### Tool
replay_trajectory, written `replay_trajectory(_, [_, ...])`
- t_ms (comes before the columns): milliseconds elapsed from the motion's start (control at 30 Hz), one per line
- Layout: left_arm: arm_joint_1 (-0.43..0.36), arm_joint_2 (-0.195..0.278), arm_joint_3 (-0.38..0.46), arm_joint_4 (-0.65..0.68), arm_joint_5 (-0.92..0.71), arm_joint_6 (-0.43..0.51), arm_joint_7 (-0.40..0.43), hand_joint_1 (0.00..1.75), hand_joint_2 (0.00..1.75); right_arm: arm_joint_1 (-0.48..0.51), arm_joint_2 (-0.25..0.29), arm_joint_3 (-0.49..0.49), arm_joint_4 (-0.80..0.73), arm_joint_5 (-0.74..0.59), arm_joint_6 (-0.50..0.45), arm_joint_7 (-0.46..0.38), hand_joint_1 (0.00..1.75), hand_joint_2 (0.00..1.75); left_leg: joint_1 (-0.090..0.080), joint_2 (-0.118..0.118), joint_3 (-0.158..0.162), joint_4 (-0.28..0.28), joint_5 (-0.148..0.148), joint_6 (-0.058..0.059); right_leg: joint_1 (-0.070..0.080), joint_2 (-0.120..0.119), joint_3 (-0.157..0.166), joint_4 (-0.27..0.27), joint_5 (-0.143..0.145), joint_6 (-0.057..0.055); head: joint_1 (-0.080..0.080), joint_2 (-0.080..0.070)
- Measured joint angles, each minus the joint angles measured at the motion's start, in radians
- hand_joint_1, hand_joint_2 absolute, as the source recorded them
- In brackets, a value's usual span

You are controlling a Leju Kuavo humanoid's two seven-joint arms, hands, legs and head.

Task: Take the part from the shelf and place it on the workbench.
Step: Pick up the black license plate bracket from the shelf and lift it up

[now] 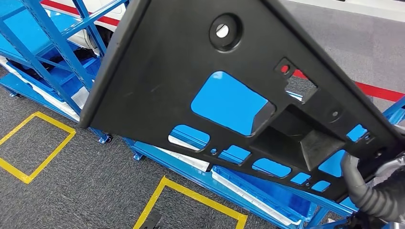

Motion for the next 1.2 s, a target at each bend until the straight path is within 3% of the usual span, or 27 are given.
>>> replay_trajectory(800, [0.007,0.000,0.000,0.001,0.005,-0.011,-0.011,0.00,0.00,-0.009,-0.007,0.026,-0.001,0.000,0.002,0.023,1.75,1.75,-0.006,0.000,0.000,0.001,-0.001,0.002,-0.005,0.000,0.000,-0.001,0.001,0.002,0.000,0.000])
replay_trajectory(933, [0.007,0.000,0.000,0.002,0.008,-0.012,-0.011,0.00,0.00,-0.009,-0.007,0.027,-0.001,0.000,0.002,0.023,1.75,1.75,-0.011,0.000,0.000,0.004,-0.003,0.006,-0.008,0.000,0.000,-0.002,0.001,0.006,0.000,0.000])
replay_trajectory(1033, [0.007,0.000,0.000,0.003,0.008,-0.012,-0.011,0.00,0.00,-0.008,-0.008,0.028,-0.001,0.000,0.002,0.023,1.75,1.75,-0.007,0.002,0.003,-0.007,0.008,0.015,-0.008,0.001,0.002,-0.002,0.002,0.016,0.000,0.000])
replay_trajectory(1100, [0.006,-0.001,0.000,0.003,0.008,-0.012,-0.011,0.00,0.00,-0.009,-0.010,0.028,-0.002,0.000,0.002,0.023,1.75,1.75,0.001,0.007,0.007,-0.025,0.020,0.023,-0.006,0.002,-0.015,0.043,-0.034,0.023,0.003,0.000])
replay_trajectory(1200, [0.007,-0.002,0.000,0.003,0.009,-0.014,-0.011,0.00,0.00,-0.007,-0.014,0.029,-0.003,0.000,0.002,0.023,1.75,1.75,0.004,0.010,0.005,-0.030,0.026,0.027,-0.016,0.002,-0.091,0.217,-0.124,0.034,0.007,0.000])
